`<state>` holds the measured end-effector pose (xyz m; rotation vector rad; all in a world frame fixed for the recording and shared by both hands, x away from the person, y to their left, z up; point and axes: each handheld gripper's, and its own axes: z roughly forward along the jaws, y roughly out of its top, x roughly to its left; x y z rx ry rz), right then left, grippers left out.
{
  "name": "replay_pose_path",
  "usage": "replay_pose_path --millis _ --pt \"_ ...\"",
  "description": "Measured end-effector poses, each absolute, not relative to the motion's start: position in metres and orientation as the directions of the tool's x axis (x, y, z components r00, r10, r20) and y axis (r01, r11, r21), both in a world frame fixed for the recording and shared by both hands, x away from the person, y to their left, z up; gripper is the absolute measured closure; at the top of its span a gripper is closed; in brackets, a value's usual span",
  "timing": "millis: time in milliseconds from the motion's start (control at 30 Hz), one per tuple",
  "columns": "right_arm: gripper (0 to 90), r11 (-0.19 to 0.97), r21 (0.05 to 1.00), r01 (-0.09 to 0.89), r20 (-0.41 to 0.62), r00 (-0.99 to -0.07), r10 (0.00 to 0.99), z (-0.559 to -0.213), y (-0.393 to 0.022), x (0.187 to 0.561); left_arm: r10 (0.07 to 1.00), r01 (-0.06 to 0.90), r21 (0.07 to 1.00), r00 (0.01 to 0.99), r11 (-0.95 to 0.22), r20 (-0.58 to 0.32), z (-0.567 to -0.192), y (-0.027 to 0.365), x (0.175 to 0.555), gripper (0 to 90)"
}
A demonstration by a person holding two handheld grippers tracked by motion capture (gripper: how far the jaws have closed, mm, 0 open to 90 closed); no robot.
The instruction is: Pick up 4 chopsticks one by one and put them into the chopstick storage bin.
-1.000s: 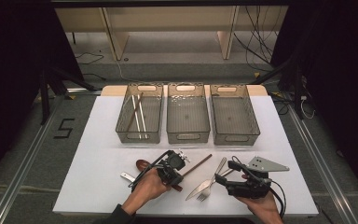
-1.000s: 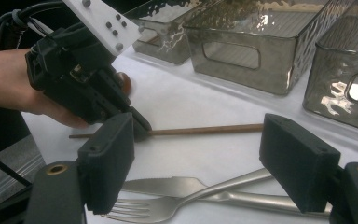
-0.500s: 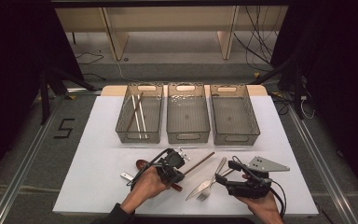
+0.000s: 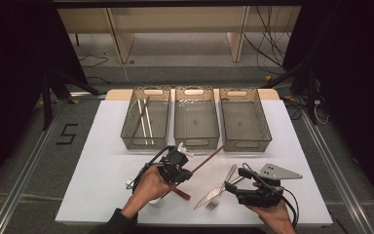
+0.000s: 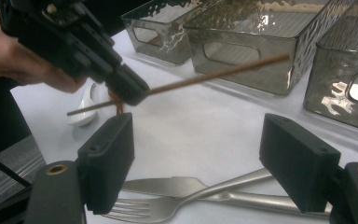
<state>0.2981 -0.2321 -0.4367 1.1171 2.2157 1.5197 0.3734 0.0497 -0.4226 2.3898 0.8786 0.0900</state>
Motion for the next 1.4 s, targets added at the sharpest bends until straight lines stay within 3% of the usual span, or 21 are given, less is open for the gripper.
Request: replay_pose_path --millis 833,1400 --pt "27.0 0.166 0.87 0.464 0.23 -0.681 0.695 -0.437 -0.232 0.298 0.707 0.611 0.665 0.686 -0.43 -0.173 -0.385 0.11 0.413 84.3" --pt "27.1 0.165 0.871 0.463 0.232 -0.683 0.693 -0.437 -0.232 0.299 0.796 0.626 0.708 0.586 -0.328 -0.149 -0.365 0.146 0.456 84.4"
